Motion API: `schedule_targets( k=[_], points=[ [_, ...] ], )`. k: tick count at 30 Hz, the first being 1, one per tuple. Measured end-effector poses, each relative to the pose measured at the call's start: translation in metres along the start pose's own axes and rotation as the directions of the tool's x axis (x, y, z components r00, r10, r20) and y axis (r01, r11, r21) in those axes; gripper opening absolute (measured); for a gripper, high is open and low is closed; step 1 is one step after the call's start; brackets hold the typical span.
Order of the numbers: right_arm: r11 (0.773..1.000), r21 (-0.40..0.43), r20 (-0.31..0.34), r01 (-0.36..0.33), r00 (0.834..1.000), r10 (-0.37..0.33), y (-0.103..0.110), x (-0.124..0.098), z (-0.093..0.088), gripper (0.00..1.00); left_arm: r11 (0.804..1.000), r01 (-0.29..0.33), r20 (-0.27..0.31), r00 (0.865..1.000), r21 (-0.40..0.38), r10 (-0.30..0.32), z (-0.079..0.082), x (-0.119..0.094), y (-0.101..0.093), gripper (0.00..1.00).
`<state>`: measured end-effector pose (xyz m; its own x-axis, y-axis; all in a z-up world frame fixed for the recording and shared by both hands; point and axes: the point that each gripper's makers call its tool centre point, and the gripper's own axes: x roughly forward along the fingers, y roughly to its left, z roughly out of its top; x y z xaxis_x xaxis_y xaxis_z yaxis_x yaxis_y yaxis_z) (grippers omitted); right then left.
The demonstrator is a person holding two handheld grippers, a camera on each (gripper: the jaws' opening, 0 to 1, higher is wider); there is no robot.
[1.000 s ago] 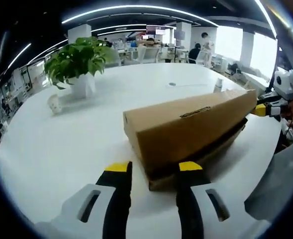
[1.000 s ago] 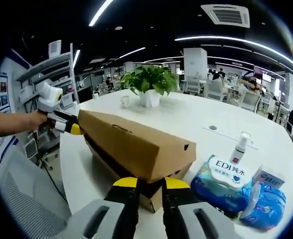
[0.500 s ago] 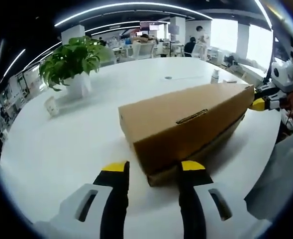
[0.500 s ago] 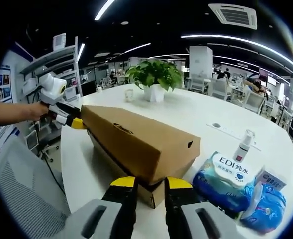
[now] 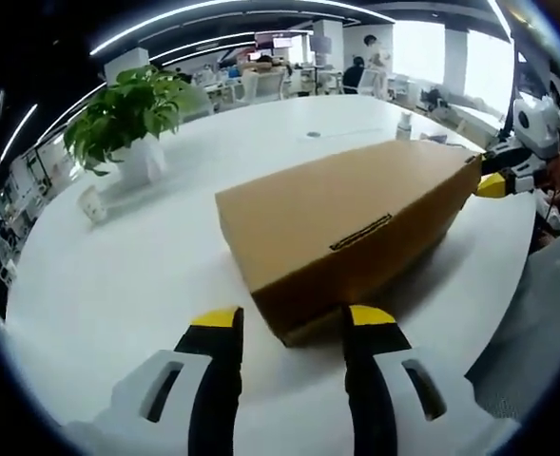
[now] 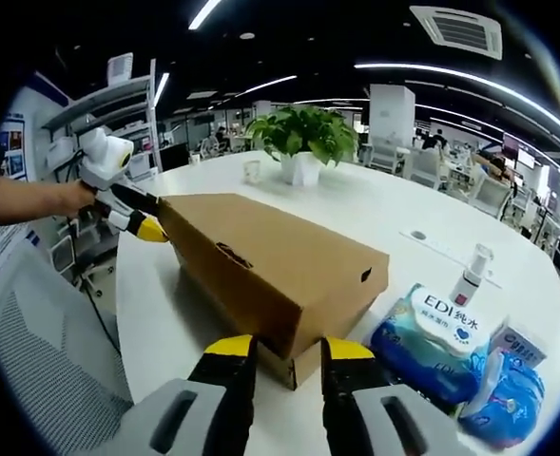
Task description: Operate the shoe box by opening the lid, removing the specified soft item, and placing it in the target area until the item is outside and the box remains undamaged.
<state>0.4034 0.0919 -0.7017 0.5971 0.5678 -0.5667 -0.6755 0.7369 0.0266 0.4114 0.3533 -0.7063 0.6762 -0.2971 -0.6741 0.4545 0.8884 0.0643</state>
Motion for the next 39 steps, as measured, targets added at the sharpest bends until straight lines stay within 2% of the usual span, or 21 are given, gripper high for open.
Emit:
schedule_targets(
  k=[11, 28, 33, 39],
  points=[
    [1.0, -0.022, -0.016, -0.002, 1.0, 0.002, -0.001, 0.004, -0.005, 0.24, 1.0, -0.003, -0.012, 1.0, -0.005, 0.003, -0.003, 0.006, 0.002, 0.41],
    [1.0, -0.018, -0.013, -0.017, 1.0, 0.017, 0.001, 0.005, -0.006, 0.28, 1.0, 0.008, -0.017, 1.0, -0.021, -0.008, -0.009, 0.003, 0.0, 0.43],
    [0.999, -0.03, -0.001, -0.02, 1.0, 0.02, 0.003, 0.002, -0.001, 0.3, 1.0, 0.009, 0.0, 1.0, -0.019, -0.009, -0.004, -0.001, 0.0, 0.44],
    [0.999, -0.043, 0.027, -0.024, 0.999, 0.025, 0.003, 0.001, 0.008, 0.31, 1.0, 0.022, 0.045, 0.999, -0.019, -0.022, 0.009, -0.005, -0.001, 0.43]
  ],
)
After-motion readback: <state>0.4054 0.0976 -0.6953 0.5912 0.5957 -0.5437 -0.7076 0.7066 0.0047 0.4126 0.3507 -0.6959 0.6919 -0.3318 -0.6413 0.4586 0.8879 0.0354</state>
